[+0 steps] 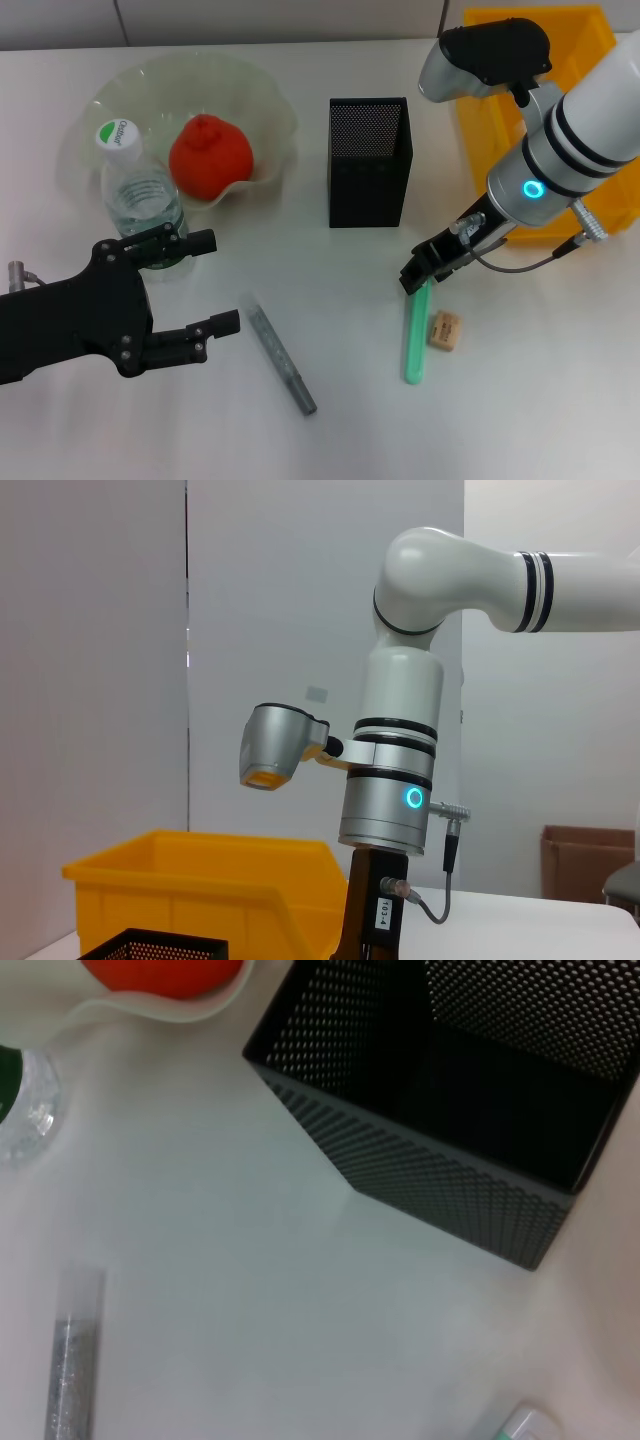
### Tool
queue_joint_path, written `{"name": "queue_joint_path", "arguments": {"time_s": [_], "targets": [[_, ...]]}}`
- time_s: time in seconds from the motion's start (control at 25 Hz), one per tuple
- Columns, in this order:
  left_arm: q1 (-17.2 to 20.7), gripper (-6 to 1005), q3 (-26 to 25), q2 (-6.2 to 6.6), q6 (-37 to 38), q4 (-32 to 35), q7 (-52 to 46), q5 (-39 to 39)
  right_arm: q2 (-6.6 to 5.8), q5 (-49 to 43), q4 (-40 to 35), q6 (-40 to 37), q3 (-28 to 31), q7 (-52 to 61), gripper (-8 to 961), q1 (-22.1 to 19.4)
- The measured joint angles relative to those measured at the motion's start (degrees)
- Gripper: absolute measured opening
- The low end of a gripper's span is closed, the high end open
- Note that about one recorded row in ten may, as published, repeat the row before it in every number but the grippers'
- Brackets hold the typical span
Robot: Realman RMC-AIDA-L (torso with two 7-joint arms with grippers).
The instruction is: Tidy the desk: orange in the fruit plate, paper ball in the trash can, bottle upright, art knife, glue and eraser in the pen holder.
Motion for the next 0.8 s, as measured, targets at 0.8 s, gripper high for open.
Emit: {"name": "queue_joint_path", "arguments": {"time_s": [0.8], "targets": [[0.3, 812, 0.0, 0.0, 0.0, 0.0, 0.0, -0.1, 0.2, 0.0, 4.4, 1.7, -0.4, 0.0, 332, 2.6]]}}
